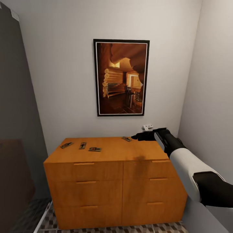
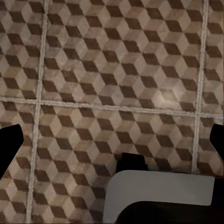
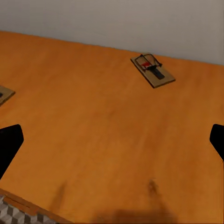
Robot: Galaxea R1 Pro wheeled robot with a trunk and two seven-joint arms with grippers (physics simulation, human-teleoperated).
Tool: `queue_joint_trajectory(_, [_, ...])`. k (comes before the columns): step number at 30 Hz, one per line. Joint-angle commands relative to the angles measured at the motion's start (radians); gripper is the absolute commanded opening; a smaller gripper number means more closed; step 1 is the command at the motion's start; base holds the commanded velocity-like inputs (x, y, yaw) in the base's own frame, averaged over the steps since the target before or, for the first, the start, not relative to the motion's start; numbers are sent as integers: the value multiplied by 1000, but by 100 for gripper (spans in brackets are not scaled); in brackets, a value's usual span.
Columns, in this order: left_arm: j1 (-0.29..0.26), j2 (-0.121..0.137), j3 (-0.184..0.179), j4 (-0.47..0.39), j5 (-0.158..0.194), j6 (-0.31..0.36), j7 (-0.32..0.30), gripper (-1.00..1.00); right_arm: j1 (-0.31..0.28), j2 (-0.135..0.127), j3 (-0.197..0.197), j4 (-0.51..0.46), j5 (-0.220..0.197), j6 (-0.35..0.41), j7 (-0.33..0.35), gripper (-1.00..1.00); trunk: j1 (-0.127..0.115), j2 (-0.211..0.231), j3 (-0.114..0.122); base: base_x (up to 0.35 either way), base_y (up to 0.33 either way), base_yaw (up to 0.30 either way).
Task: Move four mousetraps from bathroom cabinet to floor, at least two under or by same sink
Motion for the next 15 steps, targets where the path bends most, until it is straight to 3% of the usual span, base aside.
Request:
queue_joint_trajectory(1, [0,0,0,11,0,0,0,100,0,0,0,5,0,-4,0,100,0,0,0,174,0,0])
queue_joint_trajectory(15, [0,6,-1,152,-2,2,3,100,0,-20,-1,37,0,-17,0,100,0,0,0,29,0,0])
